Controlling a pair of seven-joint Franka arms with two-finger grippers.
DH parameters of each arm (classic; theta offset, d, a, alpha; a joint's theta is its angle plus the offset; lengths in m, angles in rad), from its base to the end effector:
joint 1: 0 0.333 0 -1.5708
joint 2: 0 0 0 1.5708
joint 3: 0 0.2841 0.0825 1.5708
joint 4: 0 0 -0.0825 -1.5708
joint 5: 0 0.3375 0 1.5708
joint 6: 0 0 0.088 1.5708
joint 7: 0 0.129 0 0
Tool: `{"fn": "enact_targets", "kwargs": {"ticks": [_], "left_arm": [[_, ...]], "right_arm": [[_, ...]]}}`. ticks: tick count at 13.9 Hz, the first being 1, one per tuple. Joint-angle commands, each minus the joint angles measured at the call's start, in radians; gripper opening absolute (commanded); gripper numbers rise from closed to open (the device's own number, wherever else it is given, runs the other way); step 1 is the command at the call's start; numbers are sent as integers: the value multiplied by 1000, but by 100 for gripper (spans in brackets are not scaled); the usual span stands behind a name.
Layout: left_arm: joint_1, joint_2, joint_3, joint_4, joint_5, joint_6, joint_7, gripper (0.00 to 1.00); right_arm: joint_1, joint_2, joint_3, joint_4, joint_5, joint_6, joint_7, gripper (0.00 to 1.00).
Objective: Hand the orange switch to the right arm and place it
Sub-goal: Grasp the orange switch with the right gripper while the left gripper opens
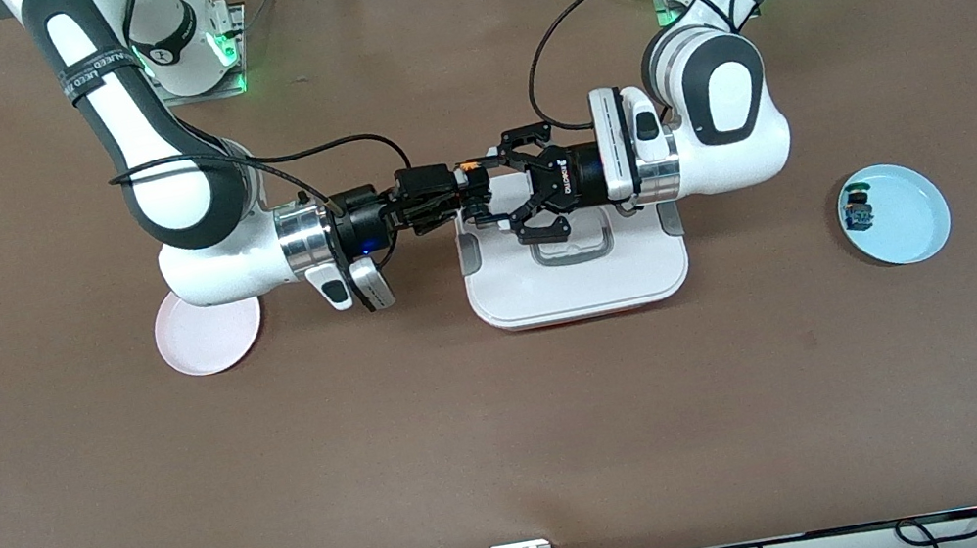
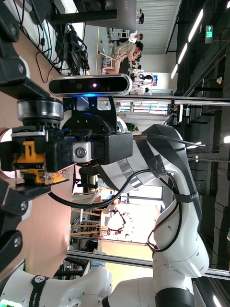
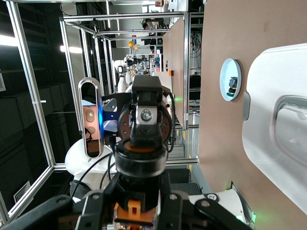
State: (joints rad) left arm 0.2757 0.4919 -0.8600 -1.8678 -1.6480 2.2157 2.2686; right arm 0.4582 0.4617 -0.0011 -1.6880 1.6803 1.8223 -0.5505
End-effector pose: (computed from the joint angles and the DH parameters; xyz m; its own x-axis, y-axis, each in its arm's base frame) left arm 0.5133 -0.3391 0.3727 0.0651 0.0011 0.9979 -0.9975 -0.0266 0.0651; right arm 0.5223 0.3711 0.3802 0.9822 0.1845 -0.0356 -0.0261 -0.0538 -0.9982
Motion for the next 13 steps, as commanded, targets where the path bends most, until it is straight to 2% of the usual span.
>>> {"fn": "enact_targets", "kwargs": {"ticks": [1,2,10,13], "left_arm": [[-4,5,-5,7,-32,-5,17,32],[-7,7,-5,7,-32,-8,22,99],[7,0,-7,7,-30,-16,6,100],[22,-3,-4,9,-24,-82,-46,100]], "right_arm": [[7,-12,-4,-5,-7,0,-26,1],[7,-12,-4,-5,-7,0,-26,1],[1,-14,-4,-7,-10,-3,-25,0],[-6,-15,-8,-9,-17,-6,-38,0]]}}
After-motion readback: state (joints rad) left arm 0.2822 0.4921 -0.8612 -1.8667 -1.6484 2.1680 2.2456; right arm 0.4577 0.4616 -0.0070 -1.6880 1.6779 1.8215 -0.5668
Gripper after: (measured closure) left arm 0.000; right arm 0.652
